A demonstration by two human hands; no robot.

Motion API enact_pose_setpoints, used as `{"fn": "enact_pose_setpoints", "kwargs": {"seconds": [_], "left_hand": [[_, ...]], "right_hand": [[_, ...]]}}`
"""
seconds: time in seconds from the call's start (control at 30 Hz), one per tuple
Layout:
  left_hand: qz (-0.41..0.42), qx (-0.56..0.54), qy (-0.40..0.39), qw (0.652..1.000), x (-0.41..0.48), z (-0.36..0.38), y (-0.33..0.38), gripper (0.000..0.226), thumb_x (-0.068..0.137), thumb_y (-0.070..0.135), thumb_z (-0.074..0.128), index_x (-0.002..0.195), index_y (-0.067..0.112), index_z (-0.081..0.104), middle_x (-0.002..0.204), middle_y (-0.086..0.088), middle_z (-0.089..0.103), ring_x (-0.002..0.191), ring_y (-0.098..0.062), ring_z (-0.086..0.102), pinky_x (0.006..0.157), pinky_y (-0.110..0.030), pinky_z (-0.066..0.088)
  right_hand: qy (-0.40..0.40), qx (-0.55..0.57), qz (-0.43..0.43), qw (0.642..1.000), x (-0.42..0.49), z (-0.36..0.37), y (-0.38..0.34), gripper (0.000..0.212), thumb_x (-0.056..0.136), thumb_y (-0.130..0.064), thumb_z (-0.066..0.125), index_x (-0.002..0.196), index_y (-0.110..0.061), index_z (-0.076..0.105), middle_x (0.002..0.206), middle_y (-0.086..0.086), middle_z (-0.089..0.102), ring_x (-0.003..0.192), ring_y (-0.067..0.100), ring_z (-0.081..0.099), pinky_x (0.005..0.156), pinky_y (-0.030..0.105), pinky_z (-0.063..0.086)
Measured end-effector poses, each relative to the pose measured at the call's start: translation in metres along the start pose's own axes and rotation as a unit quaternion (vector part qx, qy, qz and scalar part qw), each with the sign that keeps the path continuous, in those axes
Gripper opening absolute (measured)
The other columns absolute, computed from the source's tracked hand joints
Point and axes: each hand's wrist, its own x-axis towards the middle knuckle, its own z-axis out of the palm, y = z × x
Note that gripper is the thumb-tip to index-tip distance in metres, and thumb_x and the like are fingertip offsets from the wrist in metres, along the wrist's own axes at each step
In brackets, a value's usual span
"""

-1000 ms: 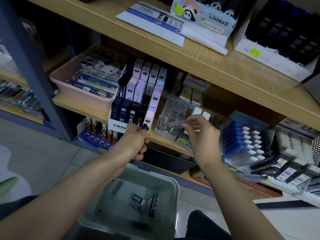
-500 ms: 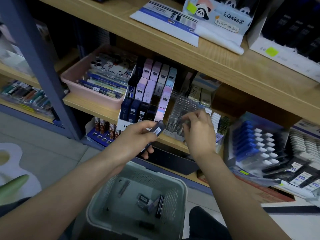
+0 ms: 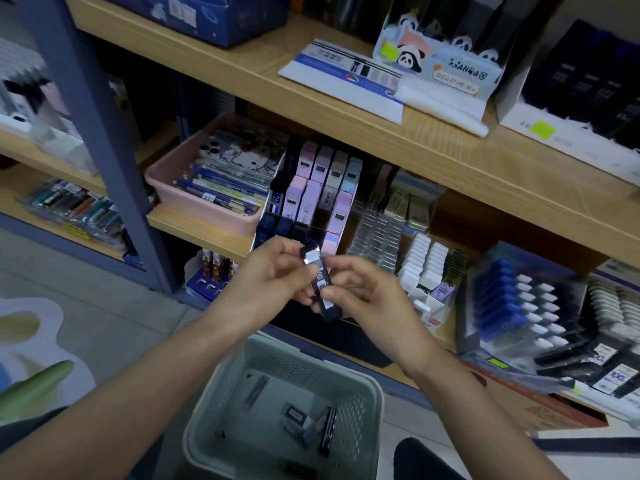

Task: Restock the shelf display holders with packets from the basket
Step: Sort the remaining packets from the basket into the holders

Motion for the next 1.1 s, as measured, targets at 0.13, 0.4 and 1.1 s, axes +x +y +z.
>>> {"fn": "enact_pose_setpoints", "kwargs": {"seconds": [0.13, 0.4, 1.1], "left_hand": [[0.119, 0.154, -0.008, 0.981, -0.004, -0.008, -0.002, 0.022, 0.086, 0.009, 0.063, 0.090, 0.030, 0.061, 0.078, 0.009, 0.066, 0.076, -0.005, 0.061, 0.068, -0.022, 0.049], [0.213, 0.329, 0.020, 0.920, 0.010, -0.045, -0.009, 0.028, 0.089, 0.020, 0.060, 0.116, 0.023, 0.056, 0.100, 0.020, 0.048, 0.098, 0.004, 0.047, 0.084, -0.007, 0.035], [0.237, 0.418, -0.015, 0.877, 0.061, -0.084, -0.050, 0.047, 0.086, -0.004, 0.046, 0.129, 0.015, 0.050, 0.132, 0.003, 0.049, 0.126, -0.013, 0.041, 0.107, -0.032, 0.031]], "right_hand": [[0.009, -0.147, -0.032, 0.989, -0.002, 0.012, -0.004, 0.027, 0.084, -0.021, 0.069, 0.097, -0.034, 0.049, 0.076, -0.004, 0.065, 0.076, 0.007, 0.063, 0.074, 0.030, 0.052], [0.095, -0.179, -0.077, 0.976, 0.013, 0.025, 0.001, 0.036, 0.089, -0.027, 0.060, 0.109, -0.043, 0.035, 0.076, -0.003, 0.062, 0.069, 0.012, 0.065, 0.065, 0.035, 0.053], [0.157, -0.278, -0.155, 0.935, 0.087, 0.053, 0.014, 0.016, 0.084, -0.018, 0.070, 0.097, -0.016, 0.060, 0.088, -0.012, 0.052, 0.076, 0.006, 0.053, 0.067, 0.027, 0.050]]}}
